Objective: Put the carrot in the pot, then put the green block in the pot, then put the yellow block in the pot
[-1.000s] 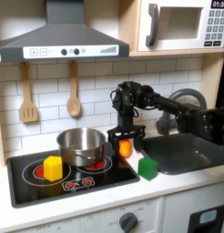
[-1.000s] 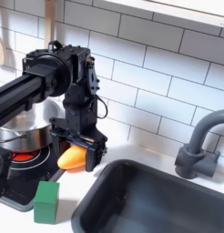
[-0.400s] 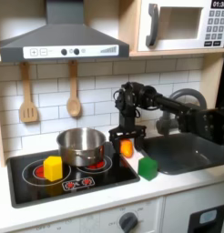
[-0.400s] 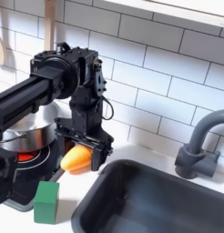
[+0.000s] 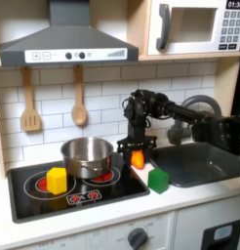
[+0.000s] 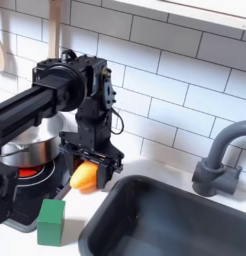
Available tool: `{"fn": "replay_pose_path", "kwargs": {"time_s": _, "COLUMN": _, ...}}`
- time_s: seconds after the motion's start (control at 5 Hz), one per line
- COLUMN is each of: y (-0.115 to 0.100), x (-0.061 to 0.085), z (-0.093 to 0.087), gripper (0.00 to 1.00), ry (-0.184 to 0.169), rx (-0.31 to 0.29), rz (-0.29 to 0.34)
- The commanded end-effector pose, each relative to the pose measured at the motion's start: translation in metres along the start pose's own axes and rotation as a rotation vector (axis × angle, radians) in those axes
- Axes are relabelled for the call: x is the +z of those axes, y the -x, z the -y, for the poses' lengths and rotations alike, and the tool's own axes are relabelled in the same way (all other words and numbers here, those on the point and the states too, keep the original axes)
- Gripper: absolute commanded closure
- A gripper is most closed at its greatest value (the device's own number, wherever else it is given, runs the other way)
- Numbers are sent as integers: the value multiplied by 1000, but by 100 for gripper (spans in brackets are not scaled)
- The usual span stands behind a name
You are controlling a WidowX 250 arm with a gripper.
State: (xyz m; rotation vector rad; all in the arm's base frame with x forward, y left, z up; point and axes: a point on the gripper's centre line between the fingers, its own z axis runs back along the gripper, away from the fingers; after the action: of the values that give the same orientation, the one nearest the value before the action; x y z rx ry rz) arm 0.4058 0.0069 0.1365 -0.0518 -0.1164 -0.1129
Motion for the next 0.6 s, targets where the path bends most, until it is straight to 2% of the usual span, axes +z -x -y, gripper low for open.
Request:
{"fn": "replay_pose_path", "kwargs": {"time_s": 0.0, "y": 8, "x": 12, "z": 7, "gripper": 100, "ry": 18, "rx": -9, "rz": 22}}
{"fn": "replay_pose_path", "kwargs": {"time_s": 0.2, "y": 16, "x": 20, "z": 9, "gripper": 100, "ry": 16, "rx": -13, "rz": 25}}
{"fn": "replay_pose_path", "kwargs": {"time_s": 0.4, "y": 19, "x": 36, "z": 10, "gripper": 100, "ry": 24, "rx": 8, "rz": 54}}
